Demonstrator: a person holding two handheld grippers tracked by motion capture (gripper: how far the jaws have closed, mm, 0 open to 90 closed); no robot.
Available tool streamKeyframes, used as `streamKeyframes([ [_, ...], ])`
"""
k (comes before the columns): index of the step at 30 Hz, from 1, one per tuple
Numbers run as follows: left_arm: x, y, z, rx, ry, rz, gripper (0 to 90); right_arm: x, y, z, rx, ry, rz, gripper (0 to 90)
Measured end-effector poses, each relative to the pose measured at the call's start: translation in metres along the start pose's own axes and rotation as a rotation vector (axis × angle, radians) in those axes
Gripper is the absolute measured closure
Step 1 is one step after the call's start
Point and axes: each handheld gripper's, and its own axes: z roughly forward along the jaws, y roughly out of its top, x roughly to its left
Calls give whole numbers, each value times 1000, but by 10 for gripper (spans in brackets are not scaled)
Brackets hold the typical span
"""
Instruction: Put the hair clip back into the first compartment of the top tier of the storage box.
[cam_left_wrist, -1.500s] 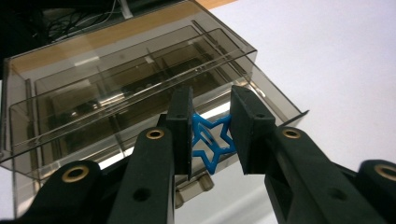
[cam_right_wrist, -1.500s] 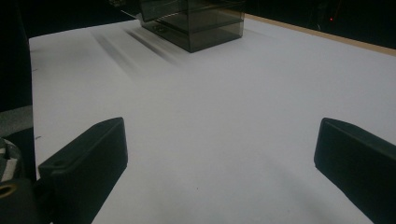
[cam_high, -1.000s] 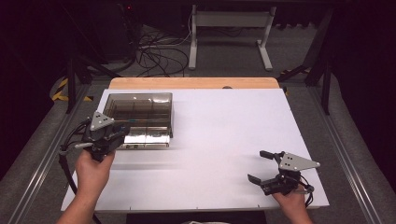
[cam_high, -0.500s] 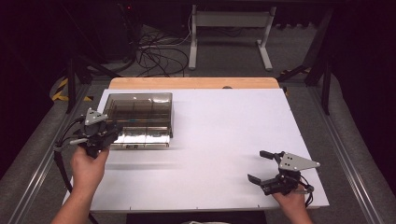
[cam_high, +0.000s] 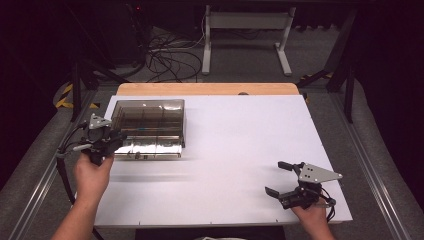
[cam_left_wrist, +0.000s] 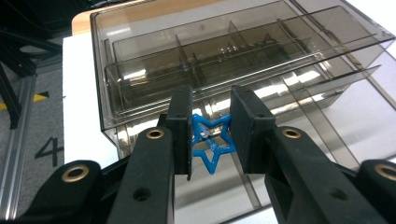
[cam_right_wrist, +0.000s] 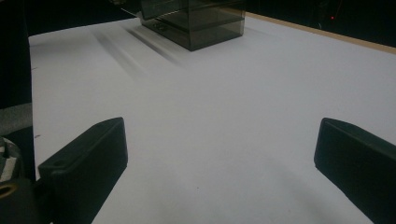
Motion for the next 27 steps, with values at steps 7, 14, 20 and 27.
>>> streamKeyframes([
  [7, 4, 0, 6, 13, 3, -14, 711, 0, 0, 0, 4, -1, 2, 34],
  [14, 8, -3, 12, 36, -2, -24, 711, 0, 0, 0, 4, -2, 3, 34],
  [20, 11, -6, 16, 58, -1, -32, 710, 0, 0, 0, 6, 0, 5, 34],
  [27, 13, -10, 20, 82, -2, -42, 710, 0, 0, 0, 6, -1, 5, 34],
])
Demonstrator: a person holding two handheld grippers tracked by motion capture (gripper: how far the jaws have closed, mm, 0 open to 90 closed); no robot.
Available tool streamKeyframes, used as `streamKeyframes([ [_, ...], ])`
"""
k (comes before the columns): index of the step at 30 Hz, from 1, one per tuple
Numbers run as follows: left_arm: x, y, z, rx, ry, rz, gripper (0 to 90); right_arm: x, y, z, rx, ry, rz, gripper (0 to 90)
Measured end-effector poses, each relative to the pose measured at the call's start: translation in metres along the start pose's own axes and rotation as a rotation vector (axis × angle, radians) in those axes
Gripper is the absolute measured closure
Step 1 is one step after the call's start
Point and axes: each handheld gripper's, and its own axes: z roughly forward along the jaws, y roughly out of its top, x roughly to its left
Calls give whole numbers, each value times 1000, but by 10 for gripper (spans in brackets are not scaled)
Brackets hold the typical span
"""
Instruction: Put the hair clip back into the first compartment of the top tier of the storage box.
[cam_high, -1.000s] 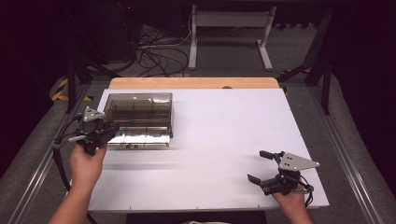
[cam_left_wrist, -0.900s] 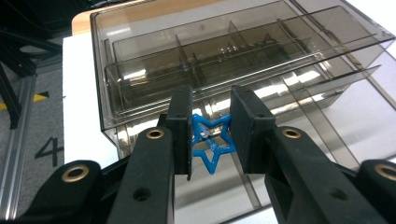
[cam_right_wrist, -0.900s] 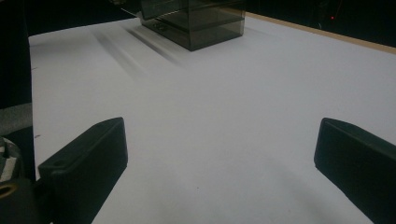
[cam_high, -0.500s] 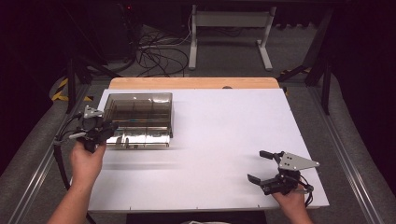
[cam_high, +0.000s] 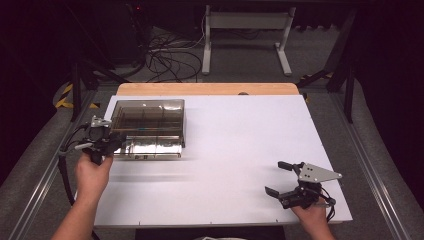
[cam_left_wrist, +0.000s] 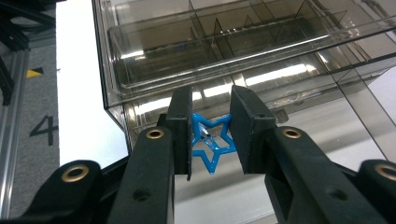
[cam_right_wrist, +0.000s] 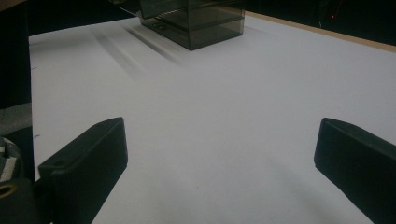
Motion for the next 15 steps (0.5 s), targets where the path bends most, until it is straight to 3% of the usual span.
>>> streamKeyframes([
  [15, 2, -3, 4, 31, -9, -6, 709, 0, 0, 0, 3, 2, -1, 34],
])
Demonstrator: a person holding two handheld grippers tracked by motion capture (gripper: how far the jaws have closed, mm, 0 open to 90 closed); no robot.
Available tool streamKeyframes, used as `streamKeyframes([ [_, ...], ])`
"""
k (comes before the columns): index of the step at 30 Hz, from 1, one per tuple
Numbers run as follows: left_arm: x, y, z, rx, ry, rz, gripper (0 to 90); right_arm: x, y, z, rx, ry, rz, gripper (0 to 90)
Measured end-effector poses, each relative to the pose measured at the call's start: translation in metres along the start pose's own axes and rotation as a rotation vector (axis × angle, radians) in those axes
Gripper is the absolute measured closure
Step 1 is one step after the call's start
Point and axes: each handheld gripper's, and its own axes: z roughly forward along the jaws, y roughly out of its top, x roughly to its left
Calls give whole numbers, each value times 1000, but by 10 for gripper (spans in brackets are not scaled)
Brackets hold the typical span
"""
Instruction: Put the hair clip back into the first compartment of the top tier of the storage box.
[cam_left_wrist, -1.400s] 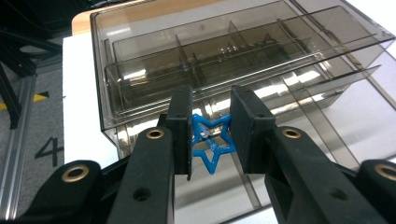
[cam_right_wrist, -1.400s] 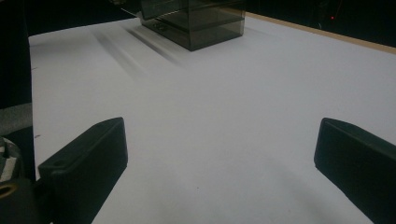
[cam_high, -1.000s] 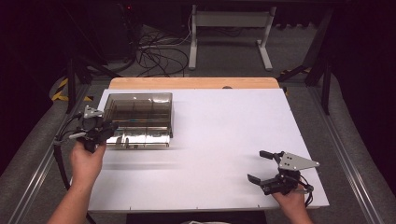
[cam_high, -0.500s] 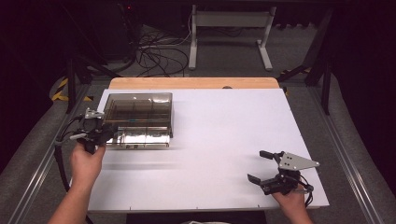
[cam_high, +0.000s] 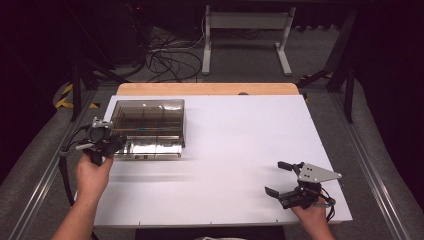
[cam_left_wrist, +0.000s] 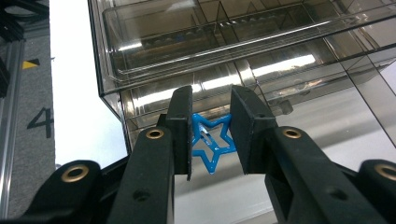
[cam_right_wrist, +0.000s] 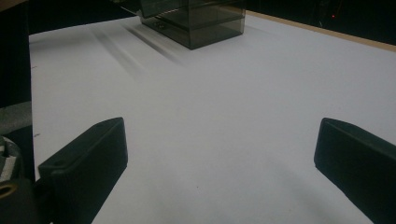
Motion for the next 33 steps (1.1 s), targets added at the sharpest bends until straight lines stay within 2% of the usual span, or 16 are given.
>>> streamKeyframes([
  [15, 1, -2, 3, 18, -5, 0, 709, 0, 0, 0, -1, 0, -2, 34],
  [33, -1, -2, 2, 11, -3, 2, 667, 0, 0, 0, -2, 0, -3, 34],
])
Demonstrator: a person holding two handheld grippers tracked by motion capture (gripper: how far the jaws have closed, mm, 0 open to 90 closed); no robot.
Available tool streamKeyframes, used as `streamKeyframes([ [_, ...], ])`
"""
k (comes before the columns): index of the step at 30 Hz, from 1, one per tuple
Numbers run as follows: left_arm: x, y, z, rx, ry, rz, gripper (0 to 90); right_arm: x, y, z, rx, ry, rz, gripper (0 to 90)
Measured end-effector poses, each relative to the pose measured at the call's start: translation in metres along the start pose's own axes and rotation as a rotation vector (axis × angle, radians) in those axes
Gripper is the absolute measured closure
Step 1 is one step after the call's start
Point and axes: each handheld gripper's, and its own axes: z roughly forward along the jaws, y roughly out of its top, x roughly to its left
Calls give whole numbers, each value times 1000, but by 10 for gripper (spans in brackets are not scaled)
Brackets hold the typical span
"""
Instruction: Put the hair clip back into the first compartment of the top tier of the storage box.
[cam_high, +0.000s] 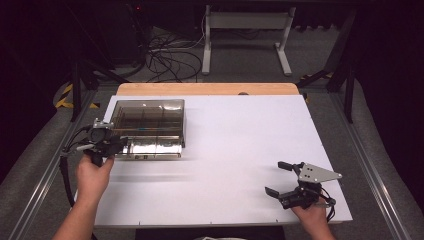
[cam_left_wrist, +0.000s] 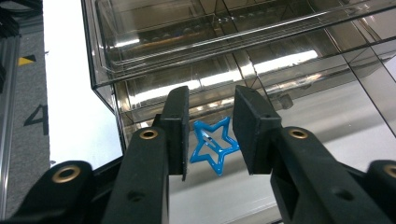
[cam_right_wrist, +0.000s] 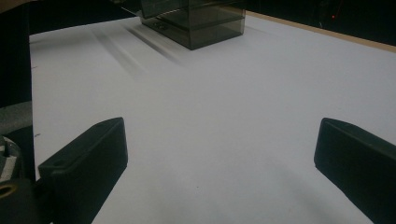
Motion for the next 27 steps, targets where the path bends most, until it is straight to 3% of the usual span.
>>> streamKeyframes([
  [7, -3, 1, -5, -35, 7, 3, 601, 0, -1, -2, -3, -3, 3, 34],
  [18, -18, 7, -33, -139, -26, 44, 345, 1, 0, -3, -6, -4, 6, 34],
  [27, -31, 8, -55, -216, -63, 95, 286, 1, 0, -2, -7, -1, 4, 34],
])
